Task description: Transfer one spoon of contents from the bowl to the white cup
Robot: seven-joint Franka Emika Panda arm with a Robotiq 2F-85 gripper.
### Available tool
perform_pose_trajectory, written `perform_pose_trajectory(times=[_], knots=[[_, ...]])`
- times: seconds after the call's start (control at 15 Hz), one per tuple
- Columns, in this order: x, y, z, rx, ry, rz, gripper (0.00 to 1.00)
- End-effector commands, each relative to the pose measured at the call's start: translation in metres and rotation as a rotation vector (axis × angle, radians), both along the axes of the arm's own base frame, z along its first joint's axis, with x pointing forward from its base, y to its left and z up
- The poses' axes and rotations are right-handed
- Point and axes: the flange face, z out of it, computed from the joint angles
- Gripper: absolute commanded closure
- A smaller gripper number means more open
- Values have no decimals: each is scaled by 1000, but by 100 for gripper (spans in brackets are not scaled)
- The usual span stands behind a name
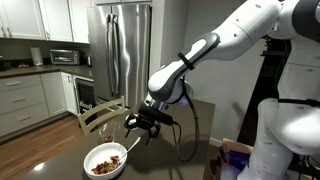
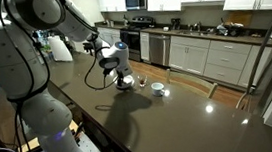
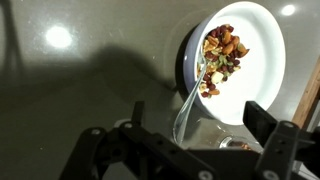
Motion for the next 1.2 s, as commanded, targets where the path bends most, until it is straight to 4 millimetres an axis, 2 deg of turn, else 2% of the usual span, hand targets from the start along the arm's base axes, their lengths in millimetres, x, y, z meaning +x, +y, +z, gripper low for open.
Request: perform_pose_trajectory(times=[0.0,0.33,0.4,0.67,1.13], knots=[[-2,0,-3,44,-13,-18,0],[-5,-2,0,141,-104,28,0],[-6,-3,-5,139,-77,22,0],[-6,-3,-6,118,-67,10,0],[-7,-9,-16,54,-112,55,0]])
